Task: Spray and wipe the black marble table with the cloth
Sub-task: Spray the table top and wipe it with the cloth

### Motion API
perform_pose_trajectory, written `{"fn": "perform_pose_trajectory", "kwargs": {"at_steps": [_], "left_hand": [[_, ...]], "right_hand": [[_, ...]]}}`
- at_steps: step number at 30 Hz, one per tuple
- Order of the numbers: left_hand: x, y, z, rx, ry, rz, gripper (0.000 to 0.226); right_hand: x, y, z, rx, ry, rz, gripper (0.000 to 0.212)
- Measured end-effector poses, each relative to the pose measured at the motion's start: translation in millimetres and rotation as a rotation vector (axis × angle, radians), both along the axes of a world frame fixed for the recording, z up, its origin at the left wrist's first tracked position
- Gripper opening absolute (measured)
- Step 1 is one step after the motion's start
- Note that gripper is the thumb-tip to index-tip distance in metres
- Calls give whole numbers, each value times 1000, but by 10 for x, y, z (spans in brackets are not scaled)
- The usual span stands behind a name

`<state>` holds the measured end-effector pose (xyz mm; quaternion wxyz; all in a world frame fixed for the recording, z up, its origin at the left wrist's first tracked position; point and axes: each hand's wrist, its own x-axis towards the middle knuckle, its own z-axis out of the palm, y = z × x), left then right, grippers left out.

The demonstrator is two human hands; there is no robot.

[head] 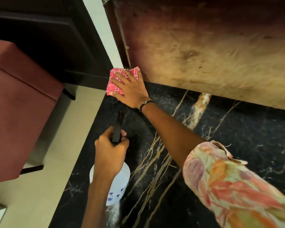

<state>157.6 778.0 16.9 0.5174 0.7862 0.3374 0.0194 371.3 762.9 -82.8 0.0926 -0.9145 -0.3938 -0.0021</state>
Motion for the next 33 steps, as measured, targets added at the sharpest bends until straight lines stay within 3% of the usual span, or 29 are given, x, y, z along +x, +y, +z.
{"fn": "perform_pose_trajectory", "kwargs": {"at_steps": [8,21,28,33], "left_hand": [[1,-457,153,-80,49,-39,15],[-697,-1497,337,-77,79,-18,11],[-1180,-1532,366,-189,111,135,7],[-1321,-1081,367,-163,84,183,8]], "right_hand": [[-177,-959,29,52,57,-202,60],[-855,-3321,83,26,77,-556,65],[-1829,-3247,100,25,68,-386,63],[-1603,-2607,101,23,67,-306,65]]}}
